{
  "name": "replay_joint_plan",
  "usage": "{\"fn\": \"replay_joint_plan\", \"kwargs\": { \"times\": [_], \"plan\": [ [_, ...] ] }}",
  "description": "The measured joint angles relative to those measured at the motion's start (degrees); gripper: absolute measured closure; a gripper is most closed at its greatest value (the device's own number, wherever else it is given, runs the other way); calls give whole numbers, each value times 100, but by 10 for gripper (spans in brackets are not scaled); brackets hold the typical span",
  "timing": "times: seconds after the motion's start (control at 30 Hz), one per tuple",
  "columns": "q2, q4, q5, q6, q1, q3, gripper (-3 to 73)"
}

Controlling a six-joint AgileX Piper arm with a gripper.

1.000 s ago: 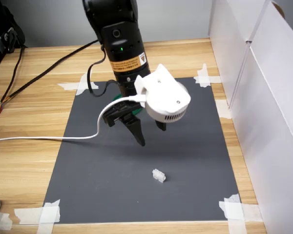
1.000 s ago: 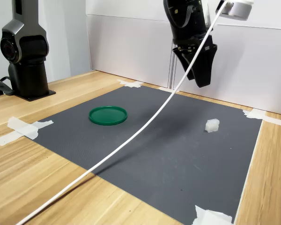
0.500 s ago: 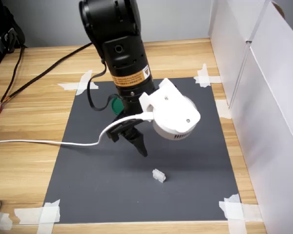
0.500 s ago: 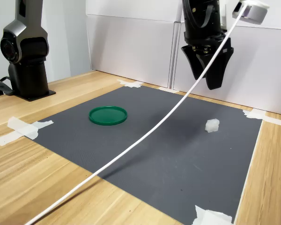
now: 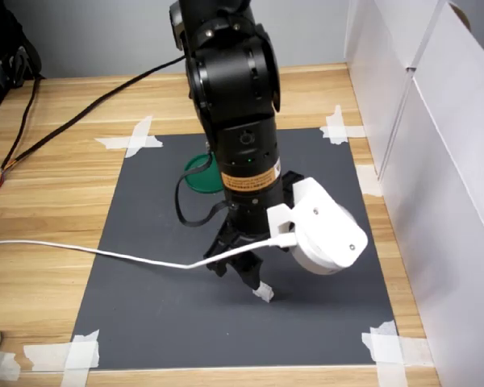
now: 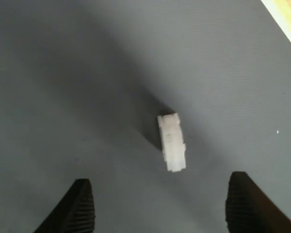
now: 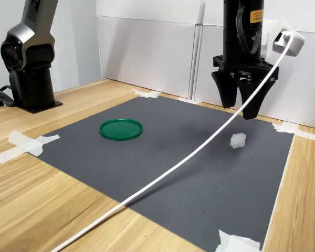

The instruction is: Grasp a white terminal and put it in the green lid.

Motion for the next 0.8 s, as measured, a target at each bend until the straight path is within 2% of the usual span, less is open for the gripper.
{"fn": "replay_joint_plan", "kwargs": {
  "times": [0.23,0.43,0.6,0.8],
  "plan": [
    [295,-45,-19,30,0,-5,28],
    [506,-252,-155,61,0,-10,28],
    [558,-252,-346,61,0,-10,28],
    [601,-252,-403,61,0,-16,107]
  ]
}}
